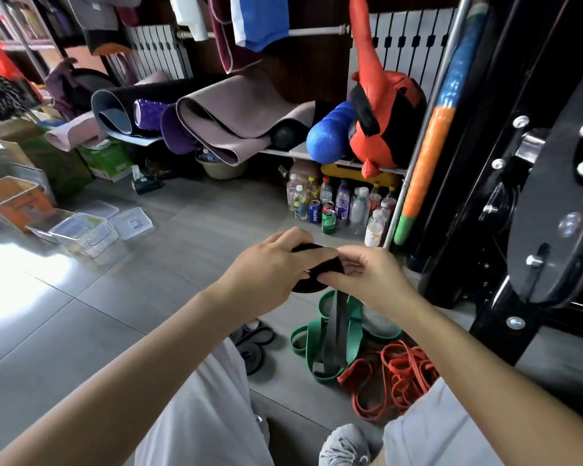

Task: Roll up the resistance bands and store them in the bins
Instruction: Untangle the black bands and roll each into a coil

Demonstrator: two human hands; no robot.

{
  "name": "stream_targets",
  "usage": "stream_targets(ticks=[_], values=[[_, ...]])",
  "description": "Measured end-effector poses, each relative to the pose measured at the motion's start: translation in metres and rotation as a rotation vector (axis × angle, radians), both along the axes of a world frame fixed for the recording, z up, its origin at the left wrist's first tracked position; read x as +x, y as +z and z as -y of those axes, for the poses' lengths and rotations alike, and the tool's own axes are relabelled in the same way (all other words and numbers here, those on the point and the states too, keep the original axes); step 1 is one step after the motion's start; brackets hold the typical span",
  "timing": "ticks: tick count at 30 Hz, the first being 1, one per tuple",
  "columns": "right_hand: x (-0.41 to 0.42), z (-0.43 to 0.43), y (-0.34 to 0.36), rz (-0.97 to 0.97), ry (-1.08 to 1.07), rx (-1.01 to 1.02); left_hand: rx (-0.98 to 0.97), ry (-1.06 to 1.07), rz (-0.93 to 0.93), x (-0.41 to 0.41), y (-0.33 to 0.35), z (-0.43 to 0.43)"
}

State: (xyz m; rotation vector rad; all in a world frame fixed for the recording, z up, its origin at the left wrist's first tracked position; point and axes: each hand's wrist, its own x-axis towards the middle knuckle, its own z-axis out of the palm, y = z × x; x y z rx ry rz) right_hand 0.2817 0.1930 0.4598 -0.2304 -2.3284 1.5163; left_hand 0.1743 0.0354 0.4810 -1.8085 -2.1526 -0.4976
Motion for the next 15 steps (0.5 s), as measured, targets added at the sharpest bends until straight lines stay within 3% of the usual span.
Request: stream_targets(ticks=[5,15], values=[[0.000,-0.008,0.000,-0.004,-0.020,0.019,0.175,0.094,0.344,0.000,-0.005,-0.001],[-0.001,-0.012,-0.004,-0.106,-0.006,-0.318,0.608,0.168,0.996,0.014,-0.008,-0.018]])
